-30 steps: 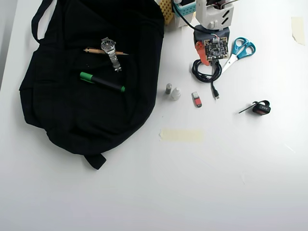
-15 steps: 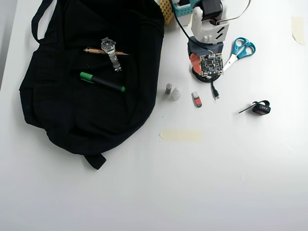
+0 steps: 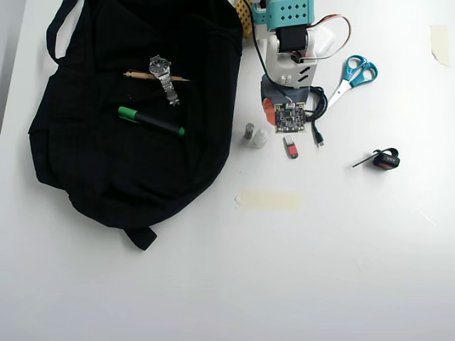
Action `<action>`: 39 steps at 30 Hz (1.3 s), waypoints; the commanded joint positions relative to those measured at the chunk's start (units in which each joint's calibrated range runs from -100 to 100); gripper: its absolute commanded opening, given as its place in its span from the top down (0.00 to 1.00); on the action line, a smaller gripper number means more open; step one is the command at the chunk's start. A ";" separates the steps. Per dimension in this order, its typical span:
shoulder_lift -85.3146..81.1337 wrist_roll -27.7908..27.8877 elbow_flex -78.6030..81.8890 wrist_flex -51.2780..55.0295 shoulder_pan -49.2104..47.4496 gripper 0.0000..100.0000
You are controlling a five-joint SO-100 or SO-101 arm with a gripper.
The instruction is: Put the usb stick into the black bag
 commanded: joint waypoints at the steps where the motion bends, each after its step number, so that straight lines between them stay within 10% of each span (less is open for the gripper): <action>1: 2.05 -0.12 -4.46 -1.31 -0.49 0.89; 39: 5.54 -2.48 1.29 -15.78 -6.85 0.82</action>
